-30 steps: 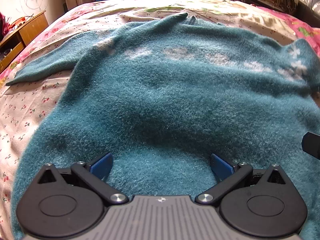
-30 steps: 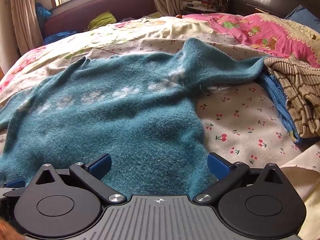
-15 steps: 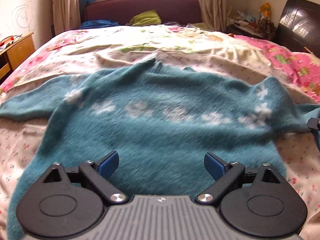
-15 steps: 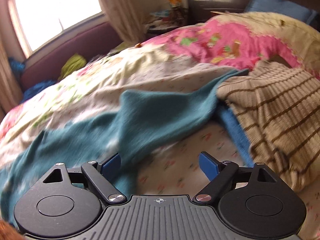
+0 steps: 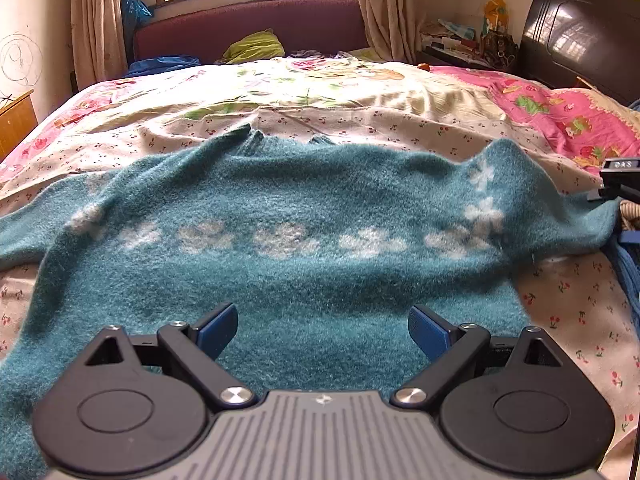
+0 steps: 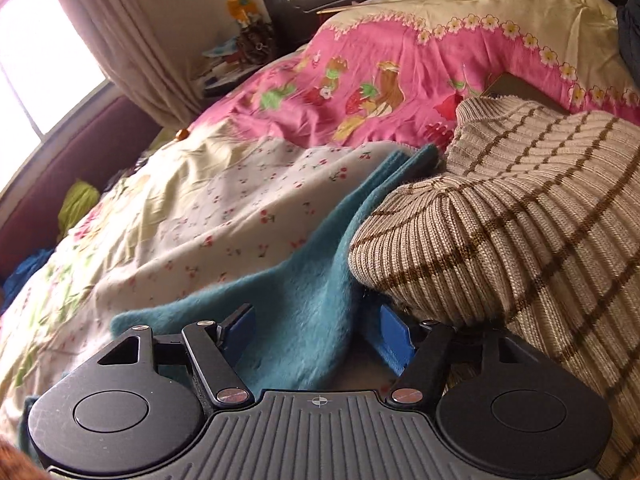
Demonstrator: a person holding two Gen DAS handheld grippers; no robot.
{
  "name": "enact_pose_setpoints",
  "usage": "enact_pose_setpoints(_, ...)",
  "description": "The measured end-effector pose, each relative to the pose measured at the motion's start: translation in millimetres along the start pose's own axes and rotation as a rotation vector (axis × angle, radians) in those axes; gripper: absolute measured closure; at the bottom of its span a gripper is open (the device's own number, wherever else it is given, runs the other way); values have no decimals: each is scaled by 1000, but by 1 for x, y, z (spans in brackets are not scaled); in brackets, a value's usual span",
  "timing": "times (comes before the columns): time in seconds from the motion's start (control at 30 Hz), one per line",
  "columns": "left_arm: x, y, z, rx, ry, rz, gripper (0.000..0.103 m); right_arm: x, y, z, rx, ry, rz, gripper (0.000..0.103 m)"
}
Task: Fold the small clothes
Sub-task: 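Grasp the teal sweater's sleeve cuff with the right gripper, then lift the sleeve and fold it across the sweater body with the right gripper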
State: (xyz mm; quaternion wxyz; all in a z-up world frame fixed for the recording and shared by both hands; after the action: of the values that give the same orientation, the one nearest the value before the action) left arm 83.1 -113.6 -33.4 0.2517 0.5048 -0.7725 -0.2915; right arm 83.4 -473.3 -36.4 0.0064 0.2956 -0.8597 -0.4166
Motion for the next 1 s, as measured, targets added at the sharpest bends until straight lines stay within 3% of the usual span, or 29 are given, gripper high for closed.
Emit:
enact_pose_setpoints(0.17, -4, -2, 5, 6, -7, 6, 1, -8, -9, 2, 4, 23, 30, 36)
enact_pose_setpoints(0.23, -5, -3, 6, 7, -6, 18, 1, -10, -14, 3, 4, 54, 57, 48)
enact_pose_setpoints(0.27, -6, -3, 6, 6, -6, 22, 1, -10, -17, 4, -8, 54, 64, 59)
enact_pose_setpoints(0.3, -7, -3, 6, 6, -5, 24, 1, -7, -19, 4, -21, 31, 54, 72)
enact_pose_setpoints(0.4, -11, -1, 6, 16, -1, 22, 1, 5, -25, 4, -59, -69, -11, 94)
enact_pose_setpoints(0.6, -16, -3, 7, 10, 21, 41, 1, 5, -11, -2, -35, -127, -106, 95)
enact_pose_setpoints(0.8, -22, 0, 3, 20, 41, 47, 1, -17, 26, -16, 81, -45, -121, 95)
enact_pose_setpoints(0.9, -30, 8, -4, 42, 61, 41, 1, -51, 61, -26, 171, 42, -169, 95)
enact_pose_setpoints(1.0, -47, 20, -11, 63, 101, 27, 1, -107, 103, -18, 241, 189, -269, 95)
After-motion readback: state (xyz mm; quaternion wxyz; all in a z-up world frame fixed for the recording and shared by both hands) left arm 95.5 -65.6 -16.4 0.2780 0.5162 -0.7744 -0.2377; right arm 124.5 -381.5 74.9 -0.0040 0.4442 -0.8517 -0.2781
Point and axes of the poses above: each gripper's, at about its wrist camera, not at the fingertips, and y roughly against the way its jaws point, x to its right, z to its underside, the point moved 9 cm from there along -y, roughly the way its jaws point, and after that the axes turned 10 degrees about z, right-handed, at the moved point
